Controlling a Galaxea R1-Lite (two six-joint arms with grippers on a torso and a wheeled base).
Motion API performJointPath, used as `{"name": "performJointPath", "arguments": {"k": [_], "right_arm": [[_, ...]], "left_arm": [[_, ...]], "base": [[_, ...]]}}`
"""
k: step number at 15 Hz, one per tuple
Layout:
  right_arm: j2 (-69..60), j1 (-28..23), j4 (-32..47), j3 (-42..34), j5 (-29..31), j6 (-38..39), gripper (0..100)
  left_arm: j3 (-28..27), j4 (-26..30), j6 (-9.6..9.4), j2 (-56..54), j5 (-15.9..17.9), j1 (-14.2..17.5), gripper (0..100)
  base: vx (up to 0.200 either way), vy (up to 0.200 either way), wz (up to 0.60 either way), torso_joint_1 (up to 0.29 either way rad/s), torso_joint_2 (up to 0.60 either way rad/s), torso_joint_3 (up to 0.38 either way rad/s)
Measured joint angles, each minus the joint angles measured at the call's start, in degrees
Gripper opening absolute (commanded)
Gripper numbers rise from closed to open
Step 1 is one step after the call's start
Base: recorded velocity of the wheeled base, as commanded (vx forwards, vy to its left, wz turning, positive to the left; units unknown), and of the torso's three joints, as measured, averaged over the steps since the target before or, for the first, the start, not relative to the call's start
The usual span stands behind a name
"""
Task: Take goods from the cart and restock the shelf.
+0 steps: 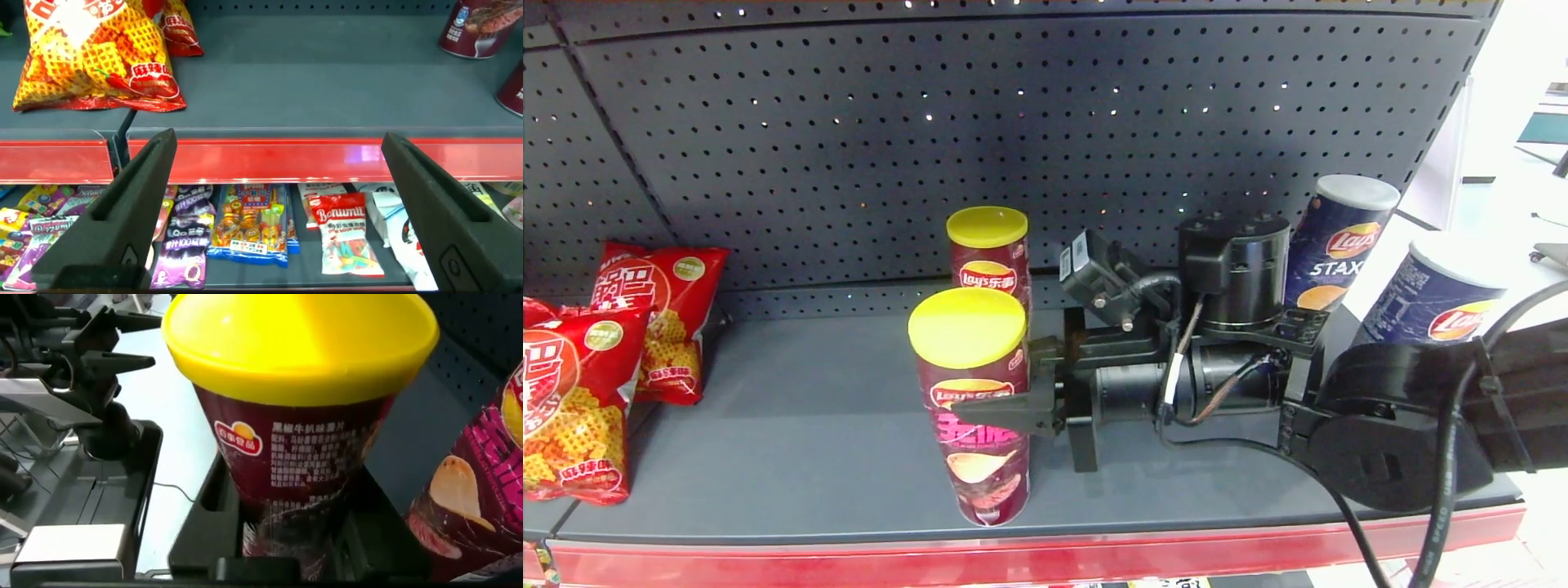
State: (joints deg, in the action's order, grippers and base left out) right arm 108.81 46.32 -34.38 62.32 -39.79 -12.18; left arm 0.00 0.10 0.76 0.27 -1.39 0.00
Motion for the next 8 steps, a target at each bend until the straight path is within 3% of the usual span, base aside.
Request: {"name": "performJointPath", "arguments": {"k": [8], "right_arm": [[-2.95,-2.3,0.06,-5.11,-0.13,-0.29,100]], "left_arm": [[0.0,0.0,-0.02,0.0,0.0,0.0,100]], "base": [[0.0,0.0,0.0,0.0,0.0,0.0]]}}
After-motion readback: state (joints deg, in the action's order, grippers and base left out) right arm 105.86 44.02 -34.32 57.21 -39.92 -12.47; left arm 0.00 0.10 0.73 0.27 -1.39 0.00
